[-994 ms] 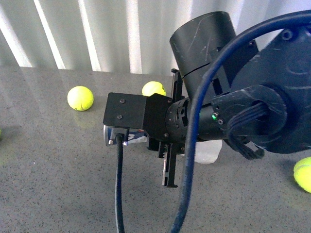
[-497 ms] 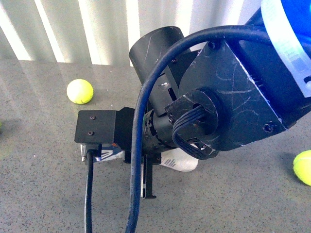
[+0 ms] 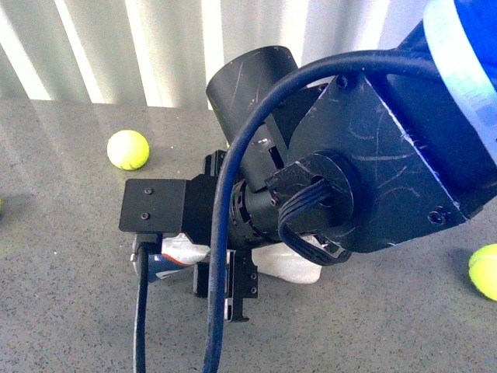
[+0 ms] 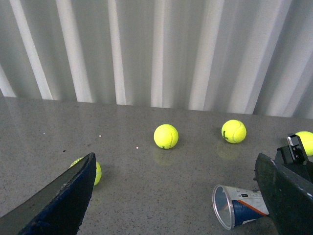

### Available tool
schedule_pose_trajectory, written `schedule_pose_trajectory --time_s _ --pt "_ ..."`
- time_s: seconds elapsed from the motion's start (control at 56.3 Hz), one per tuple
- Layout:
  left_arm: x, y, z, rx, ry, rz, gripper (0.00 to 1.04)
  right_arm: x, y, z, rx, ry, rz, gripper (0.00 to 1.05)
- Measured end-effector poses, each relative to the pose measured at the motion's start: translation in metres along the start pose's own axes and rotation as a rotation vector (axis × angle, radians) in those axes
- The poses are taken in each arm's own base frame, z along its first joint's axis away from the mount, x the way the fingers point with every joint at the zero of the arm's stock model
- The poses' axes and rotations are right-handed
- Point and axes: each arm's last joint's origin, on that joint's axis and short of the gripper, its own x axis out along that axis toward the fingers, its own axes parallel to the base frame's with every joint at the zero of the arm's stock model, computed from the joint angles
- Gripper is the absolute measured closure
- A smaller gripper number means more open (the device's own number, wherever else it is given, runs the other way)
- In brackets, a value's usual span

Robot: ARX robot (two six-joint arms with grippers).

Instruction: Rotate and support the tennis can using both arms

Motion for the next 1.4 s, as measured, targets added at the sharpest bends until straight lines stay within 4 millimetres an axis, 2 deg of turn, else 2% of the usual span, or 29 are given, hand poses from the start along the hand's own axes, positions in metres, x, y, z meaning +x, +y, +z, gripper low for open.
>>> schedule_pose_trajectory --time_s 0.16,0.195,0.391,0.55,0.621,0.675,0.799,0.87,0.941,1.172,1.225,1.314,1.403 --pt "0.0 0.0 0.0 0.0 0.0 0.0 0.07 -0.012 -0.003 0.004 0.007 -0.007 -0.023 0.07" --pt "0.0 0.0 0.0 0.0 0.0 0.0 0.07 -0.016 -0.004 0.005 0.013 -0.009 -0.027 0.05" --pt "0.0 0.0 0.0 0.0 0.0 0.0 0.07 -0.043 -0.001 -0.001 0.054 -0.017 -0.058 0.07" --pt "0.0 0.0 0.0 0.0 0.0 0.0 0.07 -0.064 0.005 -0.018 0.12 -0.014 -0.095 0.07" --pt "0.0 0.0 0.0 0.0 0.0 0.0 0.07 -0.078 0.007 -0.032 0.169 -0.011 -0.138 0.07" --pt "0.0 0.0 0.0 0.0 0.0 0.0 0.07 -0.093 0.01 -0.046 0.213 -0.019 -0.178 0.07" --pt "0.0 0.0 0.0 0.0 0.0 0.0 0.07 -0.119 0.017 -0.064 0.275 -0.032 -0.238 0.07" --pt "0.0 0.0 0.0 0.0 0.0 0.0 0.07 -0.145 0.021 -0.079 0.339 -0.048 -0.322 0.07" --pt "0.0 0.0 0.0 0.0 0.0 0.0 0.07 -0.175 0.024 -0.098 0.433 -0.019 -0.452 0.07" --pt "0.0 0.0 0.0 0.0 0.0 0.0 0.07 -0.237 0.019 -0.154 0.744 0.164 -0.82 0.07" --pt "0.0 0.0 0.0 0.0 0.0 0.0 0.07 -0.262 0.021 -0.167 0.874 0.209 -0.958 0.07" --pt "0.0 0.0 0.0 0.0 0.0 0.0 0.07 -0.284 0.027 -0.17 0.967 0.237 -1.087 0.07" --pt "0.0 0.0 0.0 0.0 0.0 0.0 0.07 -0.306 0.035 -0.164 1.035 0.224 -1.198 0.07"
